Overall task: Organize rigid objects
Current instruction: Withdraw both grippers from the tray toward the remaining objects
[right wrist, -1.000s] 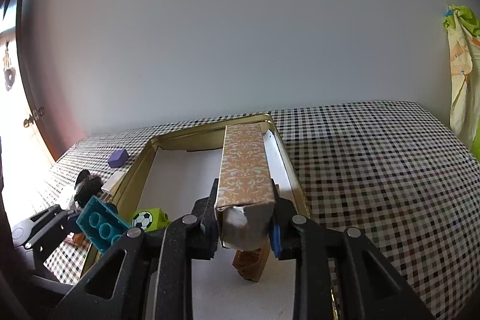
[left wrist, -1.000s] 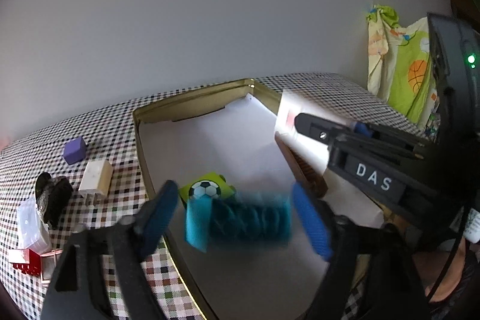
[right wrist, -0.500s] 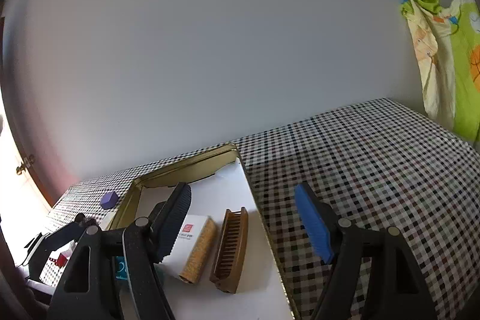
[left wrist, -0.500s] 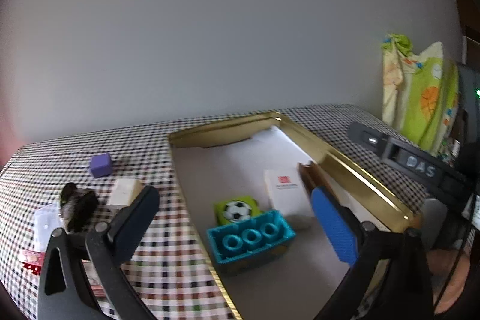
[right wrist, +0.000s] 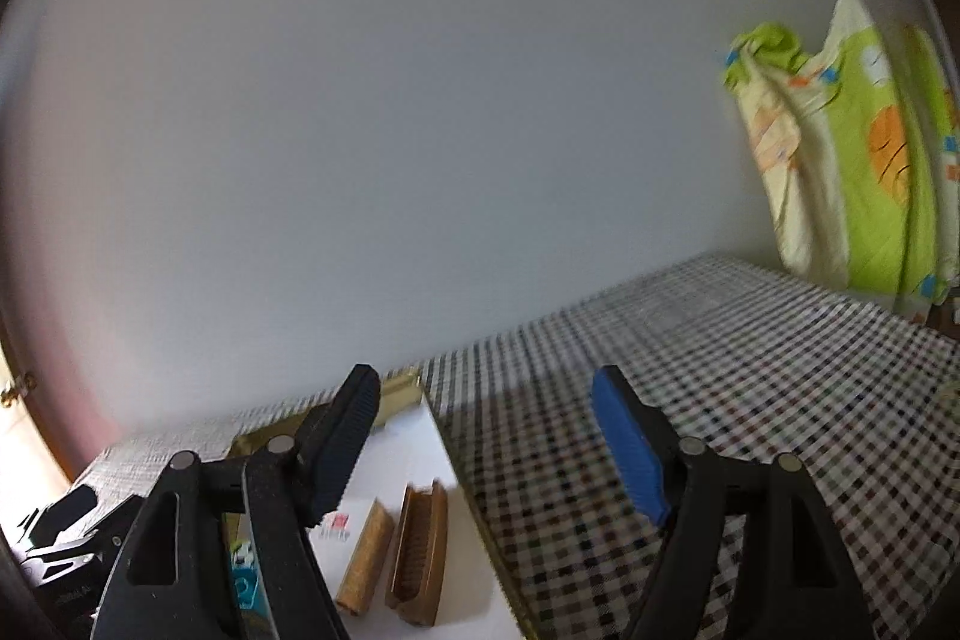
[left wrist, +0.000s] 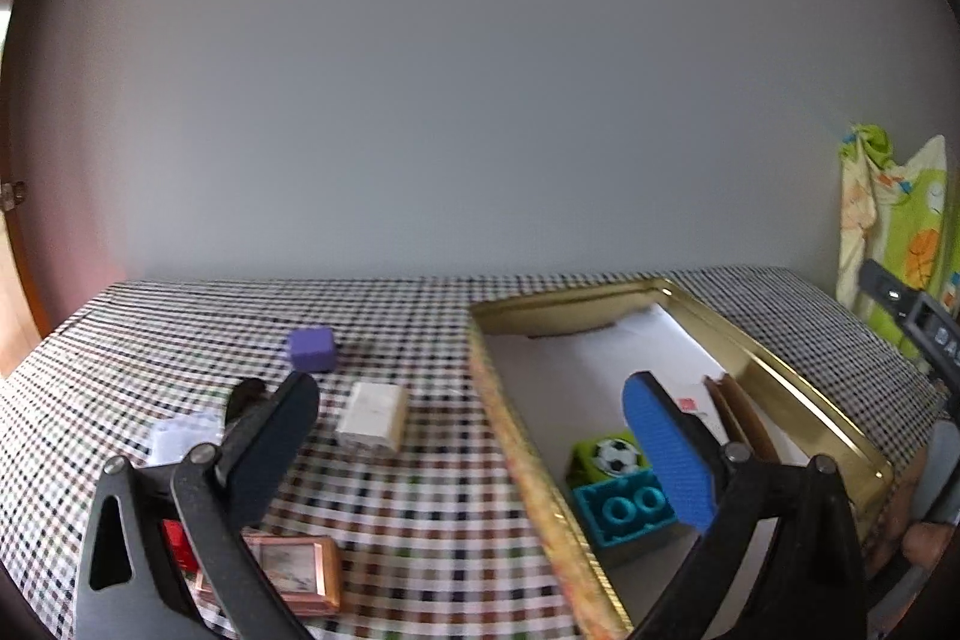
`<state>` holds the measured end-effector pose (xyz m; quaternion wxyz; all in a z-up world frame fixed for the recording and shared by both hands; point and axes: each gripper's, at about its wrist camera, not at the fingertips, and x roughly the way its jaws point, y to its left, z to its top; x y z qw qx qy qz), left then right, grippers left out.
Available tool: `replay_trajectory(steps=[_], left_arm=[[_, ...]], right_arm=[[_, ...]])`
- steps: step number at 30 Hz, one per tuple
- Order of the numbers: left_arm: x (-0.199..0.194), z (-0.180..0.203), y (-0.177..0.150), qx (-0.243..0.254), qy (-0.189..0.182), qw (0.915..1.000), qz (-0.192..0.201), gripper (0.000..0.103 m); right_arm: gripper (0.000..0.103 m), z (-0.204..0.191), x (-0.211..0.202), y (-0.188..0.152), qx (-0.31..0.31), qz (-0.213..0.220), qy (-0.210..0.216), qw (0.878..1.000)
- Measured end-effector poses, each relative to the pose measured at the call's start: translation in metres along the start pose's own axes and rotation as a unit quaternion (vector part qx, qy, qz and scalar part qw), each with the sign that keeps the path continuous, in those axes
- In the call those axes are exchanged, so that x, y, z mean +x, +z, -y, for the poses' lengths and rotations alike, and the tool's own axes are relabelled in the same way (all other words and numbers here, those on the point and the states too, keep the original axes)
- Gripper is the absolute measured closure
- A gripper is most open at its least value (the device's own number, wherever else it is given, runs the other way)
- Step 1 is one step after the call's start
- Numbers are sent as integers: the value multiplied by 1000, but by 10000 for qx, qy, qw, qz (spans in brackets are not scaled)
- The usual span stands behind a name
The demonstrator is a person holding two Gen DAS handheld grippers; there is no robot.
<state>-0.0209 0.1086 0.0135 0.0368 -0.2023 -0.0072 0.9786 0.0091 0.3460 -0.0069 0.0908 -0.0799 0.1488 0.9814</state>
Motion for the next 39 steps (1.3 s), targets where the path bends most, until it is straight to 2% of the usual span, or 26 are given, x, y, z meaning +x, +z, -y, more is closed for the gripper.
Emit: replay_trajectory(steps=[3, 7, 12, 15, 24, 39], left_arm=[[0, -2, 0, 33, 84, 10000, 37, 1], [1, 1, -3, 279, 290, 9991, 122, 0], [-1, 2, -6, 567, 455, 9971, 237, 0], [-2, -8, -6, 422, 319, 9983, 237, 0], [-6, -36, -6, 194, 220, 9995, 98, 1], [-3, -89, -6, 15, 327, 9994, -96, 1]], right_arm=[[20, -4, -4, -3, -51, 117, -59, 9999], [20, -12, -3, -8, -152, 7, -79, 9999], [20, -25, -14, -13, -299, 161, -111, 9994], [20, -30, -18, -17, -246, 108, -77, 9996], [20, -50, -32, -25, -289, 104, 105, 9995], [20, -91, -46, -40, -298, -51, 620, 9976]])
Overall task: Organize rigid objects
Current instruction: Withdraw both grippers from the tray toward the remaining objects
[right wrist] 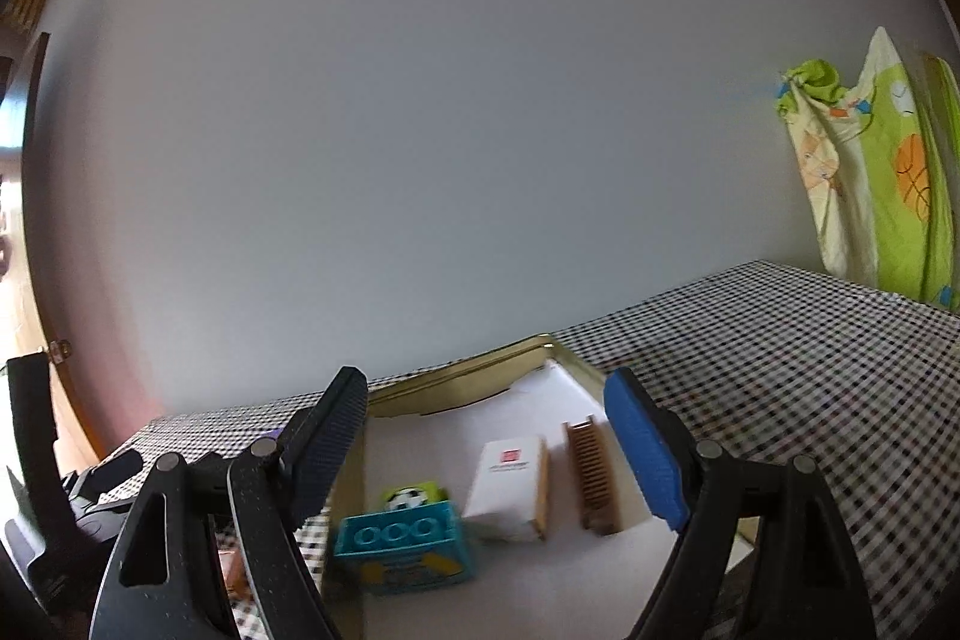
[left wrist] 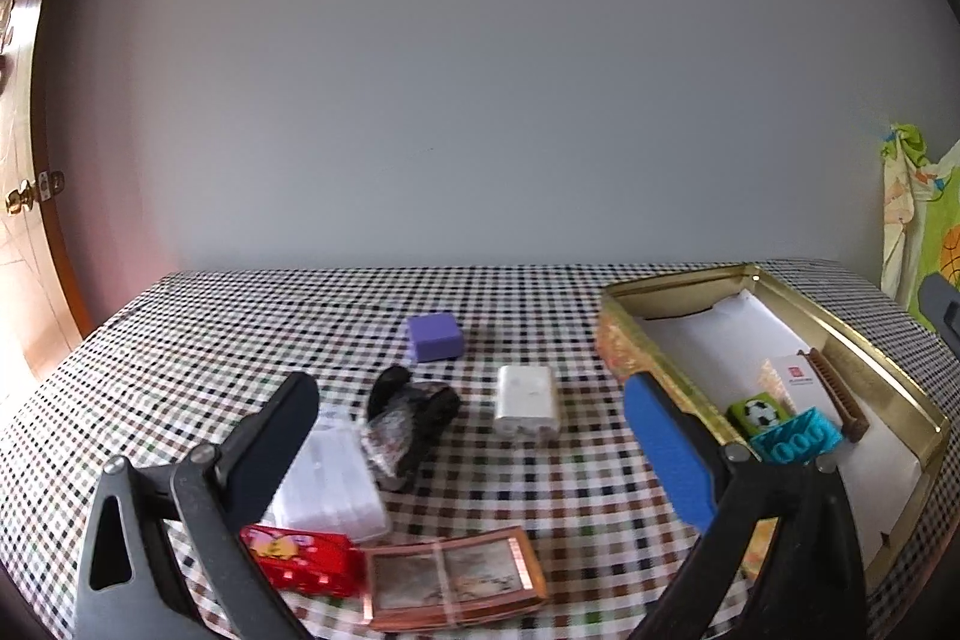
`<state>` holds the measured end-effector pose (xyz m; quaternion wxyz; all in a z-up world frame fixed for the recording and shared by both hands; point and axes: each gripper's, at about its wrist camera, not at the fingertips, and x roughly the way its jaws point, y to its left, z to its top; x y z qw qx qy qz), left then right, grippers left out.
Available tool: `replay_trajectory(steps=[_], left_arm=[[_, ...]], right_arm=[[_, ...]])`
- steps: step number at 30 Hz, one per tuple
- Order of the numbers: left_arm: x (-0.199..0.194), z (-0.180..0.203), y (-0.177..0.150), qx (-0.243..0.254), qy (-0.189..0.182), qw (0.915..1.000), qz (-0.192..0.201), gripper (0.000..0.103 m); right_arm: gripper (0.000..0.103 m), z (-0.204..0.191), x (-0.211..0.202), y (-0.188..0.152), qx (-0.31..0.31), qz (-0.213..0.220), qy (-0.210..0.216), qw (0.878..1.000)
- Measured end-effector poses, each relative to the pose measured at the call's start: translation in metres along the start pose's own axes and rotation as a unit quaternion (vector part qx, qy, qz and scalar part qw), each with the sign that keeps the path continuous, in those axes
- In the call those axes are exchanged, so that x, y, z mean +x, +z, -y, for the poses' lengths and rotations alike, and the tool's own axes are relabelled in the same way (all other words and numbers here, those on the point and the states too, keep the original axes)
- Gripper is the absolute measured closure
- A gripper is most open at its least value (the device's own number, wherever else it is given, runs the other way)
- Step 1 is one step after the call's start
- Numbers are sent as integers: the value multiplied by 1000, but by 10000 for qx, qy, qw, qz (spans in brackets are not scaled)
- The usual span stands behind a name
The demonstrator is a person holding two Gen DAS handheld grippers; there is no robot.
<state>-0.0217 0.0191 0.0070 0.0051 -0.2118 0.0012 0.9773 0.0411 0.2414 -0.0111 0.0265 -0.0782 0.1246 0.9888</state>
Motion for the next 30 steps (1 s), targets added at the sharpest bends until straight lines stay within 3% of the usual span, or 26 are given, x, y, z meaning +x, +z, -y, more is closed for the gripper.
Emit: replay_trajectory(steps=[10, 21, 30], left_arm=[[3, -42, 0, -43, 172, 9998, -46, 0], [12, -111, -3, -649, 402, 9965, -326, 0], [12, -140, -7, -766, 614, 9943, -411, 0]], right_arm=[[20, -38, 7, -11, -170, -281, 418, 9986], [20, -84, 17, -27, -472, -688, 919, 9923], [20, -122, 36, -47, -588, -1639, 1313, 9759]])
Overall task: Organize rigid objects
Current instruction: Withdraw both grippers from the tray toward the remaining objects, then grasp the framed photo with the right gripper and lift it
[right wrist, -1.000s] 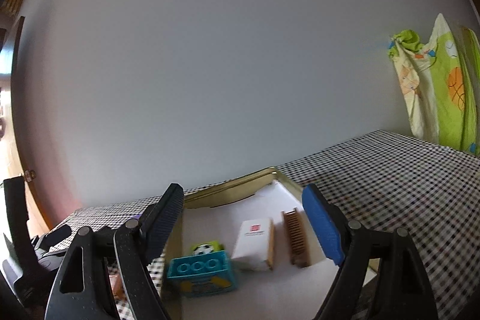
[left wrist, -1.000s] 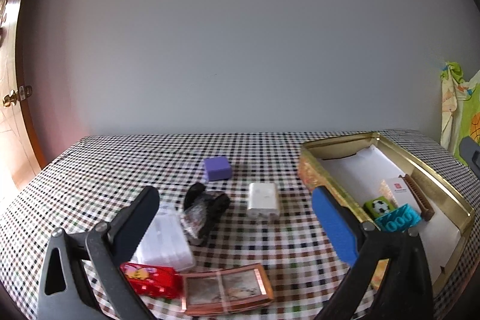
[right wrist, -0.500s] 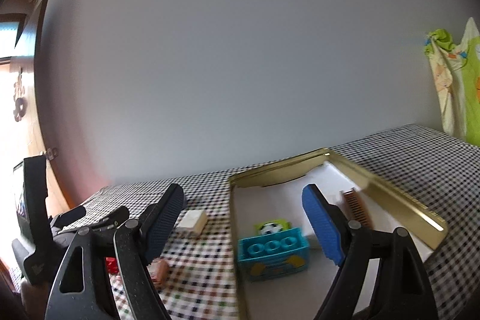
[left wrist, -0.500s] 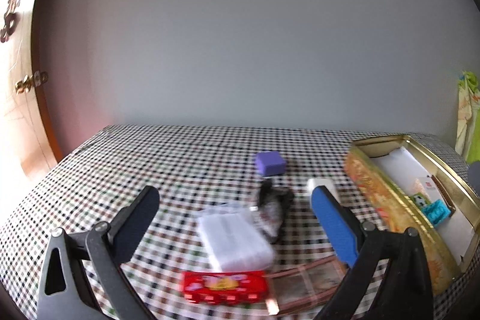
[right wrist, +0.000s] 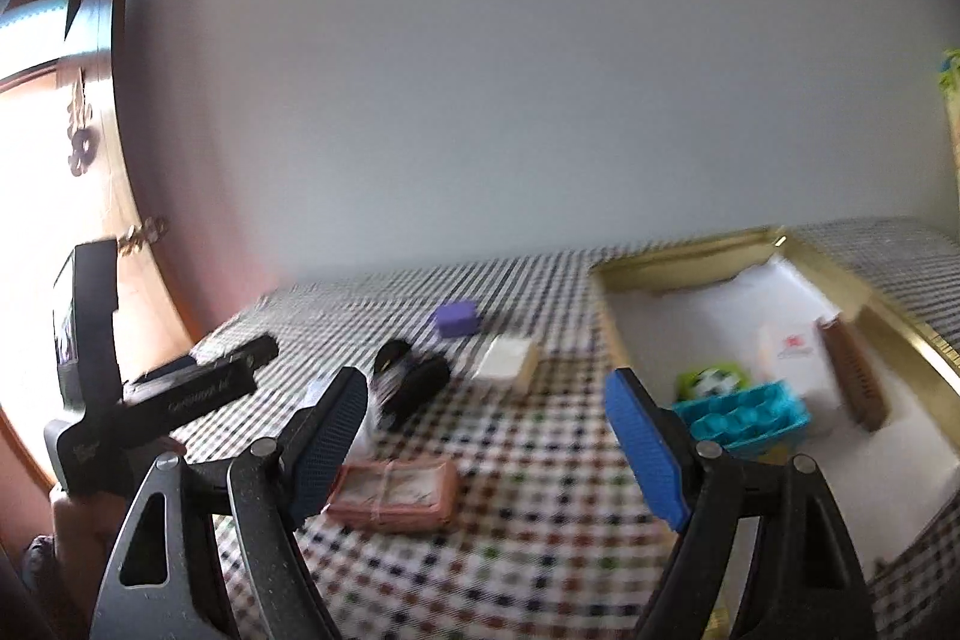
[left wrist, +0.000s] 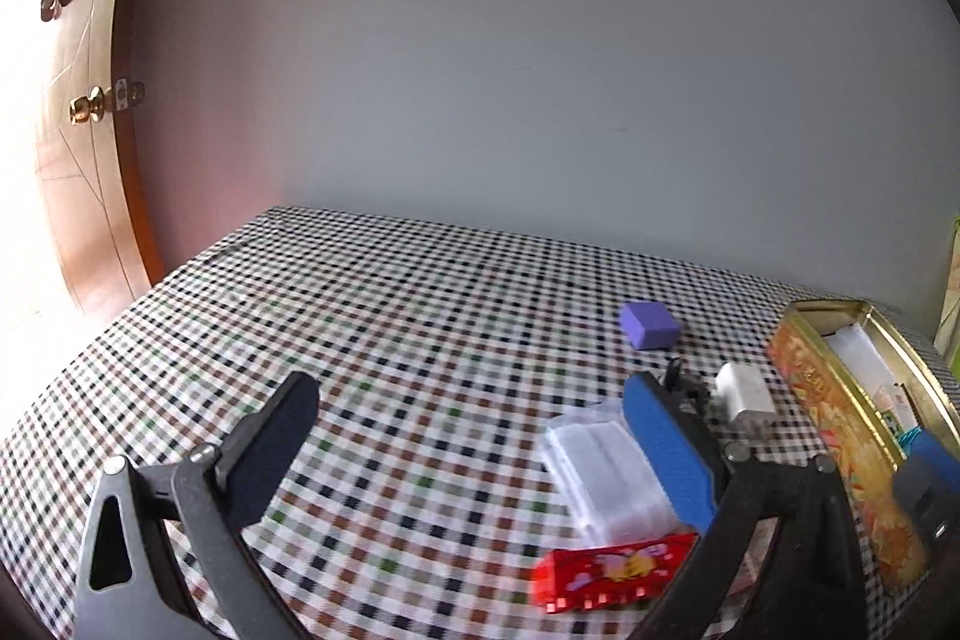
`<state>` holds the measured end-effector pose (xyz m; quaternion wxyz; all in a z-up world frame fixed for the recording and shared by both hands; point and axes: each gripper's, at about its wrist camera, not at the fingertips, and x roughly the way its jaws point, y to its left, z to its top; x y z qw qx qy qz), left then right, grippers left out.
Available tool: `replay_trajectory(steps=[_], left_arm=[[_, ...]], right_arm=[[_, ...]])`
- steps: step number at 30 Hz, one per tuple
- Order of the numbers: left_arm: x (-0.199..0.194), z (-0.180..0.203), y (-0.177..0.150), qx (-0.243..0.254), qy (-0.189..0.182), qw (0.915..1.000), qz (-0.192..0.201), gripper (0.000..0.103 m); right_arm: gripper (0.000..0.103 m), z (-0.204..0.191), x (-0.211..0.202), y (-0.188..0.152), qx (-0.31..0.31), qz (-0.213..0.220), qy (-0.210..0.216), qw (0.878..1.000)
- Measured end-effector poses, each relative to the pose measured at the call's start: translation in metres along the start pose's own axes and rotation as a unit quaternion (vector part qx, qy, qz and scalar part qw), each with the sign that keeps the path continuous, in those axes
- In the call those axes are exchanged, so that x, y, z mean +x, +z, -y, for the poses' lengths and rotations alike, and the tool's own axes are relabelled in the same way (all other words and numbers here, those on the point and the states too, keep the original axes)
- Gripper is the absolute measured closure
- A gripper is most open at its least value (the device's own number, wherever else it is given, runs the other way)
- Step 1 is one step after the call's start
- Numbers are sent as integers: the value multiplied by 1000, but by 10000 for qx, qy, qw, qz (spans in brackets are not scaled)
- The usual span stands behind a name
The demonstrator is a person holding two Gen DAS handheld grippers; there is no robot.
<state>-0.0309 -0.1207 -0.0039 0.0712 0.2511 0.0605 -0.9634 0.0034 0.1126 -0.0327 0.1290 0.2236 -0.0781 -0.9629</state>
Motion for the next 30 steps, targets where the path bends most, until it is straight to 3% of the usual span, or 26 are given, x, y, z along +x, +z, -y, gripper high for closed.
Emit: replay_trajectory(steps=[8, 11, 16, 21, 28, 30], left_arm=[[6, -18, 1, -38, 189, 9998, -100, 1], [4, -23, 1, -2, 283, 9996, -58, 1], [4, -29, 1, -31, 351, 9993, -97, 1], [6, -25, 1, 96, 370, 9992, -89, 1], [7, -25, 0, 39, 354, 9993, -143, 1], [8, -27, 0, -9, 334, 9993, -169, 1]], right_arm=[[20, -24, 48, -14, -103, -1311, 62, 9913], [20, -30, 52, -19, -120, -1538, 190, 9879], [20, -44, 67, -28, -261, -1963, 34, 9802], [20, -49, 78, -32, -374, -2145, -112, 9759], [20, -65, 89, -36, -1054, -2310, -356, 9666], [25, -61, 87, -36, -1098, -2296, -305, 9666]])
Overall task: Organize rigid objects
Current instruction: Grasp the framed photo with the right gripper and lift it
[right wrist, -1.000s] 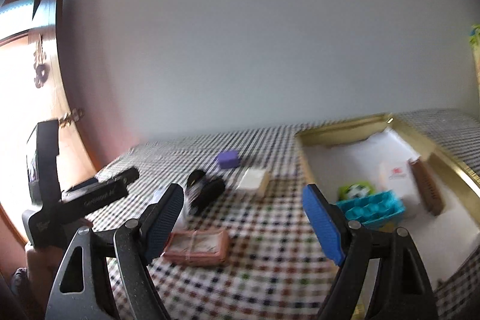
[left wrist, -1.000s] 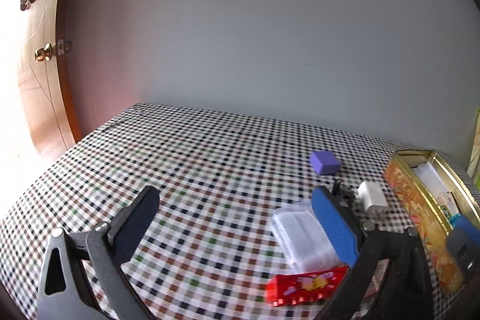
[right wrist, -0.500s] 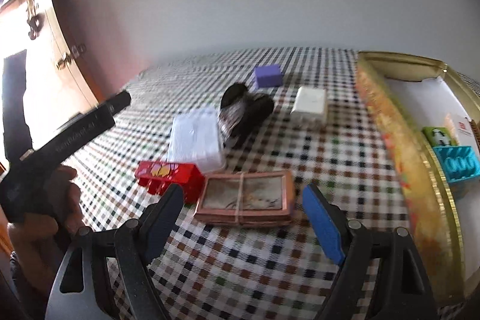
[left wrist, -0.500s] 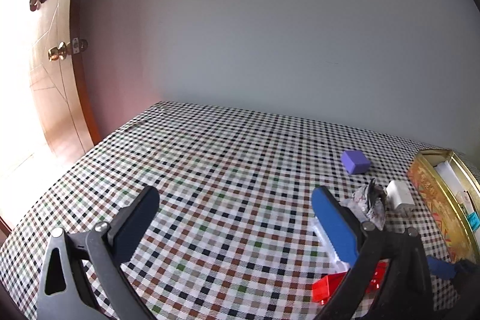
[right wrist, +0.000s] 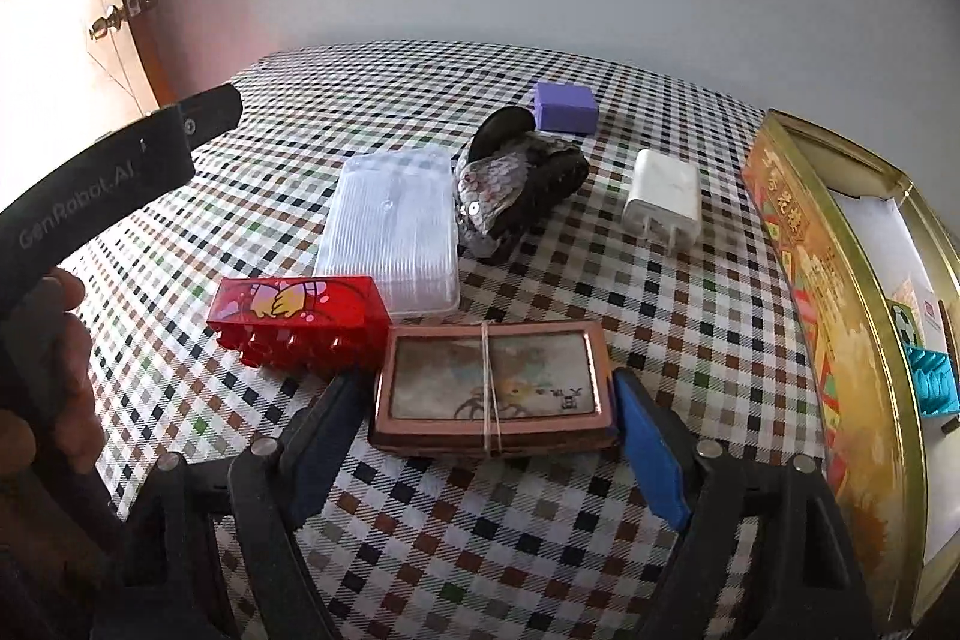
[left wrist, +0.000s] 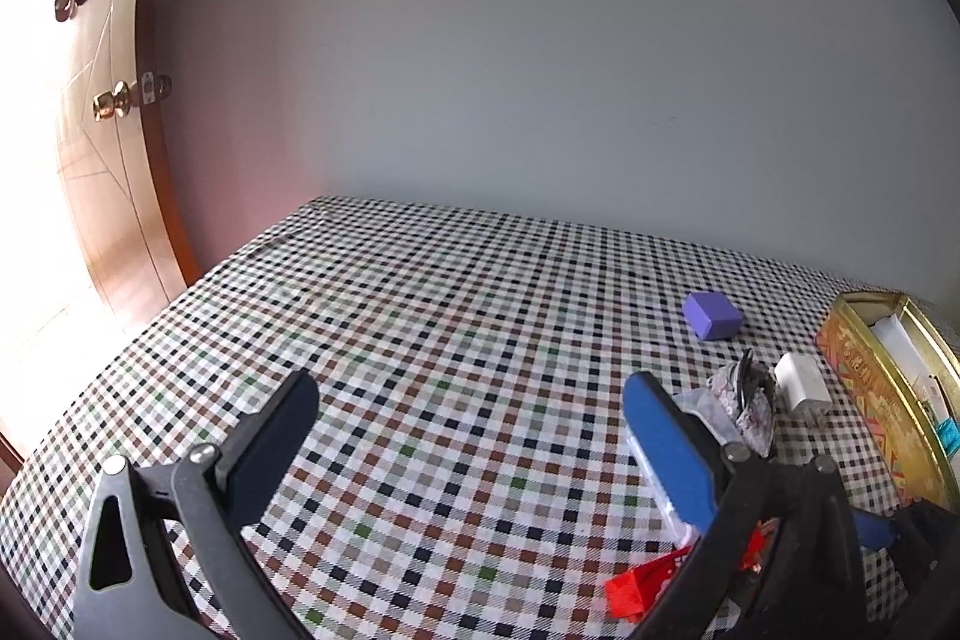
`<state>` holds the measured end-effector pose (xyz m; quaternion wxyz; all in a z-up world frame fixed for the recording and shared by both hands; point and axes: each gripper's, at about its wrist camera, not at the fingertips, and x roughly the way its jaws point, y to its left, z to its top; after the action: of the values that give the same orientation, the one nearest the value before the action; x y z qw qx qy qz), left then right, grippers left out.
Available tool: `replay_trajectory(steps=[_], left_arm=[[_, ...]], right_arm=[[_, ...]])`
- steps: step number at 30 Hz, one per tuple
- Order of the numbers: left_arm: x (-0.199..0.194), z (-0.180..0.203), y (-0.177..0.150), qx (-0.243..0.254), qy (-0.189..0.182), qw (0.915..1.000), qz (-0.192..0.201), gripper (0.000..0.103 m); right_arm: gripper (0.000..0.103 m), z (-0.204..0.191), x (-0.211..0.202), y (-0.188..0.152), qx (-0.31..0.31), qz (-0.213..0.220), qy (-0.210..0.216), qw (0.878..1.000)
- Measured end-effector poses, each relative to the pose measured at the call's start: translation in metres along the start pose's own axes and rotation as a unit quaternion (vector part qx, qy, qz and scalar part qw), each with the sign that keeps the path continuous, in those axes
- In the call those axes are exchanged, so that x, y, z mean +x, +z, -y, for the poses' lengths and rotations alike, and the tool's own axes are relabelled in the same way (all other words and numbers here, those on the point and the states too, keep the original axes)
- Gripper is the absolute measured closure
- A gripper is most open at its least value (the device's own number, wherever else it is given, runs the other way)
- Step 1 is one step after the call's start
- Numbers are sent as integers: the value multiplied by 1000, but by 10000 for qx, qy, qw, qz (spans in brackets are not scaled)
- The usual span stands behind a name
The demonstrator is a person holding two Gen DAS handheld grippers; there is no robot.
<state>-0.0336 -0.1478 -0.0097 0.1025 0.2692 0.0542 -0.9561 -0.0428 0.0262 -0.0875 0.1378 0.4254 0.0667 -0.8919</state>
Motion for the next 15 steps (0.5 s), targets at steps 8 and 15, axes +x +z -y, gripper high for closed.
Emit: replay_trajectory(steps=[8, 15], left_arm=[[-4, 10, -3, 127, -627, 9979, -109, 1], [-15, 43, -16, 876, -1413, 9859, -214, 1]], right_arm=[[25, 40, -29, -8, 388, 729, 387, 9958], [25, 50, -66, -13, 436, 1865, -660, 9793]])
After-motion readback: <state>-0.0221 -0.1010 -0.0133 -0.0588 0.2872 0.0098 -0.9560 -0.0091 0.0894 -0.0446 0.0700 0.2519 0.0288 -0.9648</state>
